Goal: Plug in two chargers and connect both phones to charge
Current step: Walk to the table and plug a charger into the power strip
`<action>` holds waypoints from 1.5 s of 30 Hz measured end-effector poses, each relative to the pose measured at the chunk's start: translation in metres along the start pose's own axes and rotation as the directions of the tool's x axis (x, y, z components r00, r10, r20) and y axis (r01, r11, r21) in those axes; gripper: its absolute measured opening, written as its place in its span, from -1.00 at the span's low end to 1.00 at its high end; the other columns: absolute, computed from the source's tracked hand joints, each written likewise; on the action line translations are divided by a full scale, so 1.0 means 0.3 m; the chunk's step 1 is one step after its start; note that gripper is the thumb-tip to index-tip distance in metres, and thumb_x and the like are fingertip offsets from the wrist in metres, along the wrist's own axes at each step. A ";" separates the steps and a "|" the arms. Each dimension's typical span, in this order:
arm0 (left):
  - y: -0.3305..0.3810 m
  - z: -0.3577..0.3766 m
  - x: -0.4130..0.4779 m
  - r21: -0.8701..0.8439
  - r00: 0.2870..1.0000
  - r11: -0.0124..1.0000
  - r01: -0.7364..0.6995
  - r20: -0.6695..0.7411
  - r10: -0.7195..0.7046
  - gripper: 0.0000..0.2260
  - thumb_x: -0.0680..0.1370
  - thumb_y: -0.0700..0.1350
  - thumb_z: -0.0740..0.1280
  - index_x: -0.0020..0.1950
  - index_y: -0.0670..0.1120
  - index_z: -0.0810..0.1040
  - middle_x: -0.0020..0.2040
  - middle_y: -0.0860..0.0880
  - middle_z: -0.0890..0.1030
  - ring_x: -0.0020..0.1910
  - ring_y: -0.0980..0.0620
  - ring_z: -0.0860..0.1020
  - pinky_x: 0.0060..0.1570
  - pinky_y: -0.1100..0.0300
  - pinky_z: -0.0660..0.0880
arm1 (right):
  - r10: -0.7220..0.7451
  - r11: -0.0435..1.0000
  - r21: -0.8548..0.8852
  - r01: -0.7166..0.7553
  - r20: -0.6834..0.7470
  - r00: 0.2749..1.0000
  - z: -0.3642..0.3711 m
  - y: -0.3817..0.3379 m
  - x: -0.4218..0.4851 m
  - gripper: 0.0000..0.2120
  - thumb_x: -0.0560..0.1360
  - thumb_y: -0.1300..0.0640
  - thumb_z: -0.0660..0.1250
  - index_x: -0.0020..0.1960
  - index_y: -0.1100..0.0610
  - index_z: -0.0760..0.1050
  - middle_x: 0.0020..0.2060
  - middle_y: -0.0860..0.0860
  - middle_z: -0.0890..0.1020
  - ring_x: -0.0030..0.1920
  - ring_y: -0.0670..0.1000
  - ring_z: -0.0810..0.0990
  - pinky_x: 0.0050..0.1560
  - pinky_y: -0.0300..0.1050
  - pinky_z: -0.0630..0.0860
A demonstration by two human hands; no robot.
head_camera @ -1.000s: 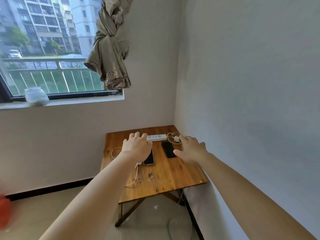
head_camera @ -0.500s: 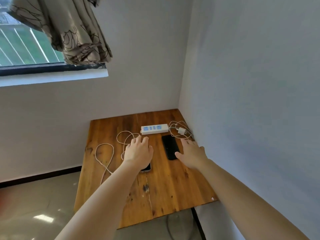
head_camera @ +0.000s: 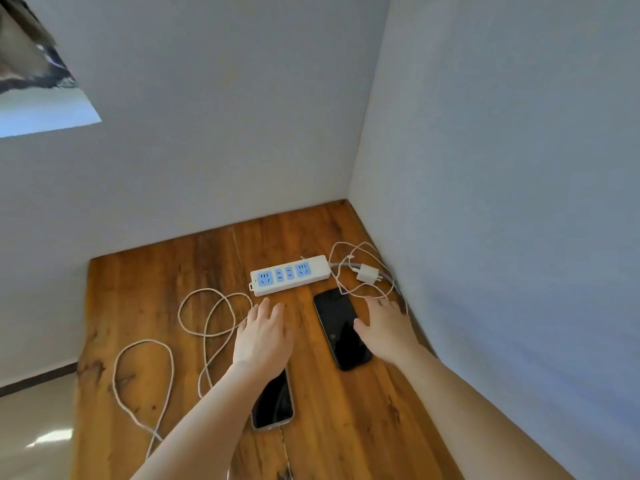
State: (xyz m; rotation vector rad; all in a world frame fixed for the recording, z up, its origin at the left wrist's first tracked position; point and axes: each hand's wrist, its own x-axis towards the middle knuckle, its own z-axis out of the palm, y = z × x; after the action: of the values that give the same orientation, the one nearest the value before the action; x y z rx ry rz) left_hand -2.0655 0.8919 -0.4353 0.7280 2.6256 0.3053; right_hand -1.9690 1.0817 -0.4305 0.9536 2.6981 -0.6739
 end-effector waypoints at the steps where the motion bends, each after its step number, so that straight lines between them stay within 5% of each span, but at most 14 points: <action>1: -0.014 0.015 0.032 -0.010 1.000 1.000 0.001 0.012 -0.001 -0.56 0.63 0.05 0.05 0.49 -0.02 0.17 0.56 -0.08 0.13 0.52 -0.15 0.09 0.42 -0.10 0.19 | 0.018 1.000 -0.007 -0.018 0.000 1.000 0.013 0.009 0.037 -0.52 0.54 -0.05 0.22 0.41 0.06 0.26 0.38 0.06 0.41 0.37 0.11 0.37 0.32 0.15 0.39; 5: -0.064 0.074 0.158 -0.004 1.000 1.000 -0.001 -0.005 0.001 -0.58 0.62 0.01 0.06 0.48 -0.01 0.18 0.57 -0.08 0.08 0.53 -0.15 0.03 0.42 -0.11 0.16 | 0.038 0.999 -0.036 -0.042 -0.087 0.995 0.052 0.052 0.194 -0.61 0.55 0.00 0.21 0.34 0.10 0.35 0.26 0.08 0.51 0.24 0.10 0.48 0.22 0.04 0.49; 9: -0.105 0.130 0.259 0.032 1.000 0.999 0.014 -0.022 -0.013 -0.49 0.62 0.05 0.01 0.55 0.02 -0.03 0.58 -0.09 -0.08 0.54 -0.14 -0.15 0.46 -0.08 -0.05 | 0.030 0.993 -0.103 -0.051 -0.192 0.981 0.071 0.071 0.330 -0.59 0.55 0.06 0.25 0.36 0.13 0.31 0.28 0.11 0.47 0.28 0.12 0.44 0.23 0.02 0.49; 15: -0.128 0.189 0.331 0.106 1.000 0.994 0.006 -0.015 -0.004 -0.46 0.62 0.07 0.02 0.55 0.05 -0.13 0.58 -0.10 -0.17 0.52 -0.16 -0.24 0.45 -0.08 -0.16 | -0.022 0.976 -0.218 -0.021 -0.196 0.980 0.095 0.108 0.459 -0.63 0.54 0.04 0.28 0.30 0.12 0.38 0.21 0.11 0.52 0.18 0.09 0.49 0.11 -0.06 0.50; 24: -0.025 0.148 0.350 0.026 0.998 0.998 0.058 -0.023 -0.058 -0.51 0.62 0.12 -0.05 0.54 0.00 0.07 0.58 -0.09 -0.06 0.53 -0.10 -0.19 0.42 -0.05 -0.25 | -0.048 0.997 -0.061 0.039 -0.158 0.986 0.089 0.124 0.453 -0.70 0.49 0.03 0.36 0.18 0.10 0.46 0.07 0.05 0.58 0.05 0.04 0.55 -0.04 -0.10 0.55; 26: 0.054 0.150 0.342 -0.095 0.996 0.994 -0.053 -0.075 0.046 -0.53 0.62 0.13 -0.06 0.50 0.00 0.19 0.57 -0.07 0.08 0.54 -0.05 -0.10 0.45 -0.02 -0.16 | -0.048 0.999 -0.003 0.048 -0.131 0.990 0.092 0.122 0.433 -0.73 0.48 0.01 0.36 0.14 0.07 0.47 0.02 0.02 0.59 0.00 0.01 0.57 -0.08 -0.13 0.55; 28: 0.144 0.170 0.333 -0.268 0.993 0.957 -0.110 -0.081 0.091 -0.54 0.61 0.16 -0.01 0.44 0.02 0.30 0.47 -0.02 0.33 0.49 -0.02 0.17 0.46 -0.02 0.12 | -0.048 0.996 0.074 0.054 -0.078 0.996 0.097 0.124 0.414 -0.76 0.48 0.00 0.36 0.10 0.04 0.47 -0.03 -0.02 0.60 -0.05 -0.02 0.57 -0.13 -0.19 0.51; 30: 0.209 0.191 0.328 -0.433 1.000 0.901 -0.019 0.003 0.023 -0.57 0.59 0.15 0.10 0.42 0.05 0.34 0.28 0.03 0.52 0.28 0.02 0.44 0.25 0.06 0.44 | -0.032 0.985 0.167 0.037 -0.031 0.999 0.095 0.126 0.398 -0.79 0.48 0.00 0.37 0.07 0.03 0.47 -0.08 -0.05 0.59 -0.09 -0.06 0.57 -0.18 -0.25 0.46; 32: 0.225 0.207 0.322 -0.462 0.999 0.886 0.048 0.034 -0.036 -0.65 0.60 0.04 0.17 0.39 0.05 0.39 0.07 0.05 0.60 0.00 0.09 0.55 -0.04 0.22 0.55 | 0.012 0.966 0.258 -0.008 -0.014 1.000 0.085 0.128 0.387 -0.83 0.47 0.00 0.37 0.01 0.02 0.47 -0.14 -0.07 0.59 -0.17 -0.10 0.56 -0.27 -0.30 0.43; 35: 0.182 0.217 0.296 -0.403 0.997 0.913 0.072 0.041 -0.060 -0.73 0.62 -0.04 0.16 0.30 0.05 0.49 -0.01 0.08 0.63 -0.14 0.14 0.57 -0.19 0.34 0.54 | 0.193 0.830 0.526 -0.187 0.045 0.980 0.051 0.115 0.389 -0.84 0.45 0.03 0.40 -0.02 0.03 0.49 -0.11 0.00 0.64 -0.20 -0.08 0.62 -0.26 -0.25 0.53; 37: 0.133 0.214 0.281 -0.338 0.995 0.936 0.095 0.052 -0.083 -0.75 0.62 -0.05 0.16 0.25 0.04 0.52 -0.02 0.05 0.64 -0.14 0.12 0.60 -0.18 0.30 0.57 | 0.279 0.585 0.742 -0.326 0.193 0.941 0.029 0.087 0.404 -0.77 0.44 0.08 0.42 0.06 0.11 0.51 -0.06 0.04 0.65 -0.14 0.01 0.67 -0.12 -0.12 0.63; 40: 0.057 0.194 0.272 -0.240 0.992 0.963 0.122 -0.002 -0.126 -0.77 0.61 -0.03 0.17 0.17 0.00 0.56 -0.06 0.04 0.62 -0.14 0.10 0.58 -0.14 0.22 0.58 | 0.179 0.291 0.876 -0.386 0.346 0.921 0.030 0.013 0.432 -0.69 0.44 0.18 0.42 0.15 0.18 0.50 0.02 0.11 0.64 -0.02 0.09 0.68 -0.01 -0.02 0.63; 43: 0.002 0.190 0.279 -0.144 0.989 0.983 0.112 -0.082 -0.124 -0.71 0.59 -0.01 0.19 0.30 0.04 0.47 0.23 0.00 0.49 0.21 0.00 0.42 0.09 0.12 0.51 | 0.084 0.286 0.884 -0.370 0.362 0.929 0.066 -0.069 0.474 -0.70 0.43 0.21 0.42 0.15 0.15 0.49 0.00 0.12 0.68 -0.06 0.07 0.70 -0.03 -0.02 0.64; 45: -0.014 0.189 0.290 -0.061 0.989 0.995 0.080 -0.123 -0.087 -0.61 0.57 -0.01 0.22 0.41 0.07 0.33 0.43 -0.03 0.31 0.42 -0.07 0.22 0.27 0.03 0.38 | 0.098 0.391 0.858 -0.332 0.320 0.942 0.099 -0.115 0.506 -0.70 0.42 0.19 0.43 0.12 0.12 0.47 -0.02 0.09 0.68 -0.09 0.03 0.70 -0.10 -0.09 0.65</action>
State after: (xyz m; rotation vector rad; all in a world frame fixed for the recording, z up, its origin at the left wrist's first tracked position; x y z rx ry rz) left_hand -2.1115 0.9406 -0.5150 0.5968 2.7447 0.4109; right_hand -2.1069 1.1263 -0.4946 1.2707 1.7764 -2.1462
